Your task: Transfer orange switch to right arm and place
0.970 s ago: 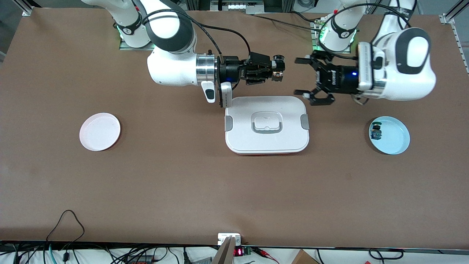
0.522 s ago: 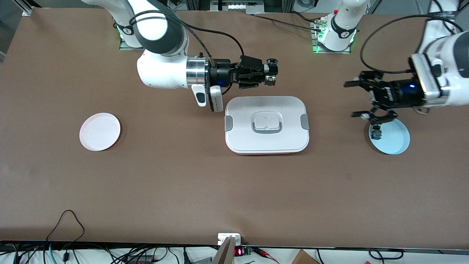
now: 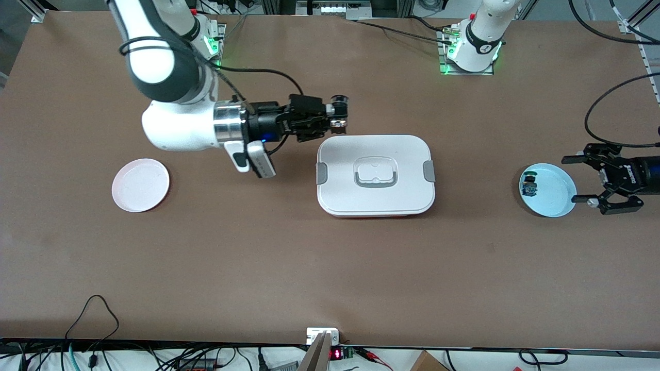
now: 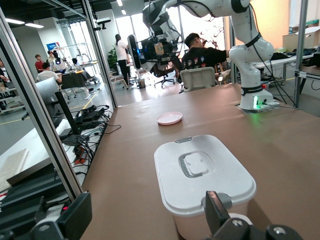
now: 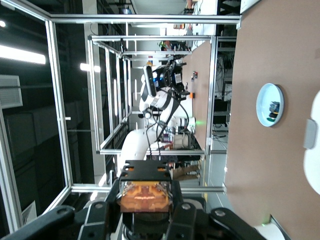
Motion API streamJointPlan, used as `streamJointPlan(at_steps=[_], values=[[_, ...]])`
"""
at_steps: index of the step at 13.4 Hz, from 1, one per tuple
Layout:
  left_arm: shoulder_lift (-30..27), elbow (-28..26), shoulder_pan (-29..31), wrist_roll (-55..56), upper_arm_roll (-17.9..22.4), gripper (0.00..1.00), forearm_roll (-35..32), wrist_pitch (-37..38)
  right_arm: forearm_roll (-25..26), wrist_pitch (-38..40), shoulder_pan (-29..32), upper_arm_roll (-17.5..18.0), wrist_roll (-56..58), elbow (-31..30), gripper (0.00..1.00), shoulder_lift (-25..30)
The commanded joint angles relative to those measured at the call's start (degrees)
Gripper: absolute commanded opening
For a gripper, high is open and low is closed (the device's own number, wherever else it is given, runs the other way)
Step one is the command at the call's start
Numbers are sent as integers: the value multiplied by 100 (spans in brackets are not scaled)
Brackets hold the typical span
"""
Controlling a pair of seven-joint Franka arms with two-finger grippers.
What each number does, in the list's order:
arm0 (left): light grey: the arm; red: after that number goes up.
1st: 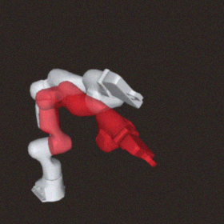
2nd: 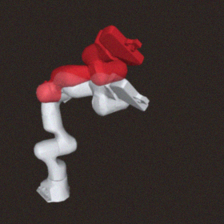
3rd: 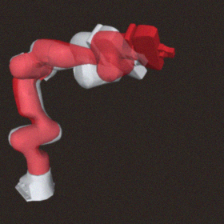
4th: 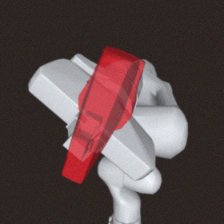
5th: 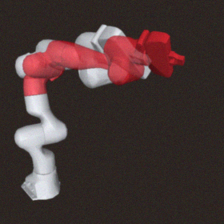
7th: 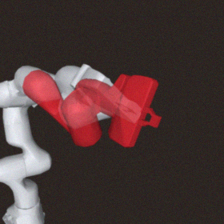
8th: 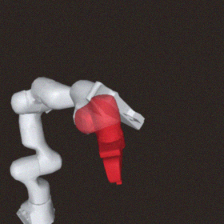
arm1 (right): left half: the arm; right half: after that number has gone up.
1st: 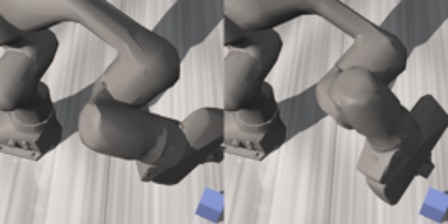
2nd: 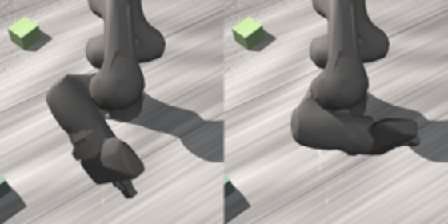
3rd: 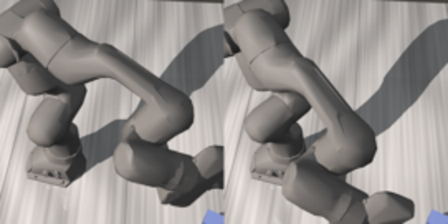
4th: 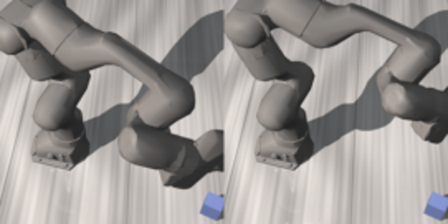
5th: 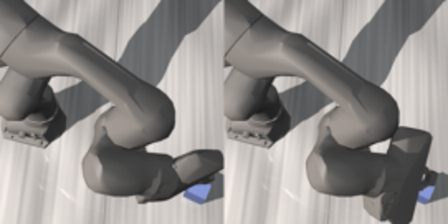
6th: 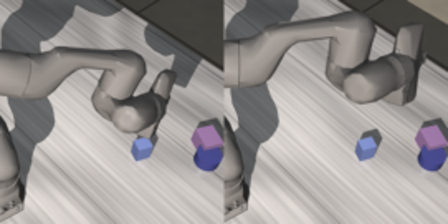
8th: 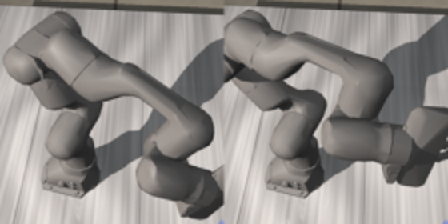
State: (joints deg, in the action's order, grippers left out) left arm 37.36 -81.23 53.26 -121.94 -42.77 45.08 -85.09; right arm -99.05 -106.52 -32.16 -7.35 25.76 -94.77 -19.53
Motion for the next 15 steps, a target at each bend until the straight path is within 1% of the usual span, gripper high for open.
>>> streamJointPlan(at_steps=[1,3,5,6,7,8,9,10,11,12,13,14,15], values=[[26,257,-114,4,23,100,-324,239,385,796,471,-73,96,-243,1,160],[34,257,-140,108,23,100,-324,239,1033,1325,832,-160,113,-243,1,169],[26,283,-167,389,-3,100,-315,239,1527,1659,886,-432,131,-235,1,169],[26,284,-193,564,-30,100,-315,230,1851,1809,886,-599,140,-226,1,169],[-18,275,-402,653,57,100,-315,212,2306,1889,895,-714,166,-226,1,247],[-349,249,-596,680,206,100,-324,151,2850,1898,982,-723,366,-226,1,292],[-648,248,-850,776,399,100,-368,3,3265,1907,1044,-724,612,-234,1,310],[-973,248,-1270,977,827,100,-490,-33,3539,2029,1106,-724,693,-234,1,318],[-1255,214,-1779,1084,1379,100,-491,-51,3855,2126,1176,-724,702,-234,1,319],[-1510,187,-2263,1119,1959,100,-474,-243,4258,2162,1211,-724,702,-243,0,371],[-1713,135,-2615,1259,2409,100,-448,-549,4654,2162,1255,-724,702,-243,0,406],[-1941,-49,-2880,1452,2735,100,-447,-848,5241,2162,1299,-724,737,-243,0,511],[-2265,-294,-3039,1602,2982,100,-413,-1312,5812,2180,1308,-724,885,-243,0,581]])
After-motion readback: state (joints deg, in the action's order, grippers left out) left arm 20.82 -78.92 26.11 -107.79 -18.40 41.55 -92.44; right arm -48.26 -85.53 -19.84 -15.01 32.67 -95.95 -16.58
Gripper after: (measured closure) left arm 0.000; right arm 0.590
